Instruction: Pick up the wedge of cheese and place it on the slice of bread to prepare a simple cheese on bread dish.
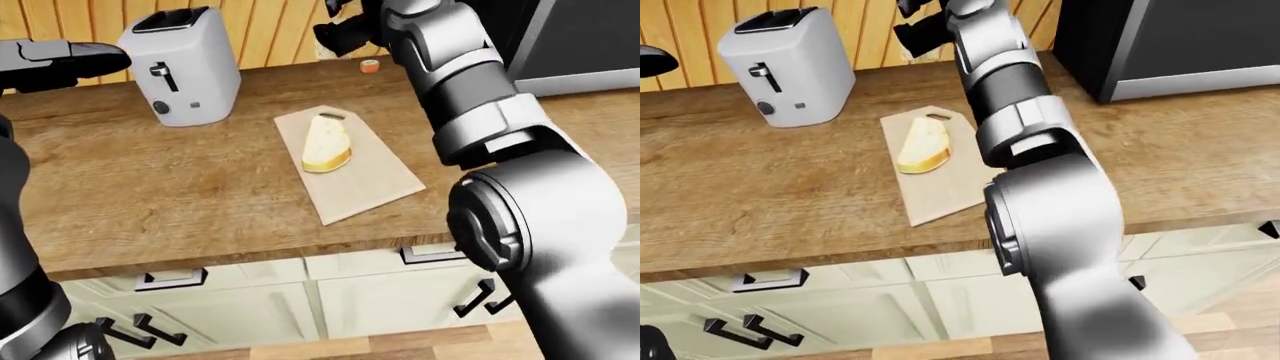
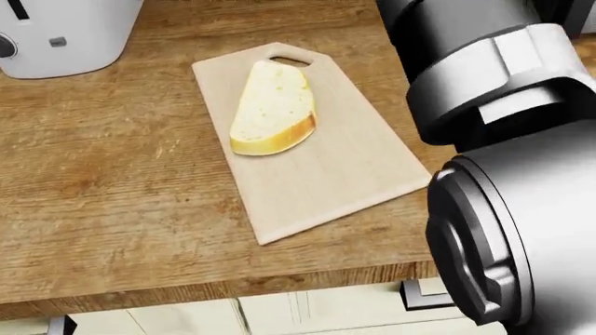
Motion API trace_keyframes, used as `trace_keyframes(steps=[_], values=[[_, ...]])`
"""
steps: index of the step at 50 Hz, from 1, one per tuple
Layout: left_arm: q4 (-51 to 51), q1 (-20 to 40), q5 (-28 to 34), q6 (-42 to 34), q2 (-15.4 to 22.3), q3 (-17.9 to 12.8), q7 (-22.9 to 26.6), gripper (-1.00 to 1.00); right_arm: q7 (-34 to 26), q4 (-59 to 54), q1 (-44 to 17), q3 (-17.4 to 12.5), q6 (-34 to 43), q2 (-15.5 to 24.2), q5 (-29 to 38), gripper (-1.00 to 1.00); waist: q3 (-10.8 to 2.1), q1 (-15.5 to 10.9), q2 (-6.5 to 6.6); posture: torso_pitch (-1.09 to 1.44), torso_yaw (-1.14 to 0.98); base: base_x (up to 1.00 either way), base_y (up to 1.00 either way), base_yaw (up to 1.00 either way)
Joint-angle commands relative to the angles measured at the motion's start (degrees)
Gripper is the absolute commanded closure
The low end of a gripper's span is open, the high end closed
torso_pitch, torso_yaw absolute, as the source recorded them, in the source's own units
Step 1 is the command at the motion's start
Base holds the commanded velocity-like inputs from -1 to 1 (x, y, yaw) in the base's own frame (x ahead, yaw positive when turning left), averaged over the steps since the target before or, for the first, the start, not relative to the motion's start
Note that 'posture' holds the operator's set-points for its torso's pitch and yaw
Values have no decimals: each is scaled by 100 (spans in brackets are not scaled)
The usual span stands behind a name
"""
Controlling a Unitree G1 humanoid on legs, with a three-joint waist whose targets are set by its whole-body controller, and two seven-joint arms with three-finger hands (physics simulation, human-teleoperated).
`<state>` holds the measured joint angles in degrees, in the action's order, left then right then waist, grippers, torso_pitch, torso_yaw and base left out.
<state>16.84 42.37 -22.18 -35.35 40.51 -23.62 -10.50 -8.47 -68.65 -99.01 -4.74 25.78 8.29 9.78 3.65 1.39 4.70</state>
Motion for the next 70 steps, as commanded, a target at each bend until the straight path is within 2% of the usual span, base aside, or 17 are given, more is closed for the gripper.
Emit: trace_keyframes(steps=[1,6,8,27,44,70], values=[[97,139,10,155,128,-122,-34,-100,203,45,-224,-39,-428,44,-56,100,-166,3,32,0,0,0,0,0],[91,135,24,179,119,-69,-43,-100,362,-198,-218,-106,-636,-21,-146,100,-182,-1,25,0,0,0,0,0],[100,127,-2,182,119,-97,-33,-100,264,-262,-156,-84,-639,-65,-145,100,-187,-3,23,0,0,0,0,0],[77,136,33,178,146,-71,-25,-100,619,-427,285,-29,-830,-287,160,100,-208,-13,18,0,0,0,0,0],[20,138,15,260,99,-90,-93,-100,706,-490,731,-70,-990,-410,281,100,-224,-22,5,0,0,0,0,0],[47,157,55,252,87,-33,-100,-100,641,-519,1003,-60,-1199,-526,304,100,-236,-21,0,0,0,0,0,0]])
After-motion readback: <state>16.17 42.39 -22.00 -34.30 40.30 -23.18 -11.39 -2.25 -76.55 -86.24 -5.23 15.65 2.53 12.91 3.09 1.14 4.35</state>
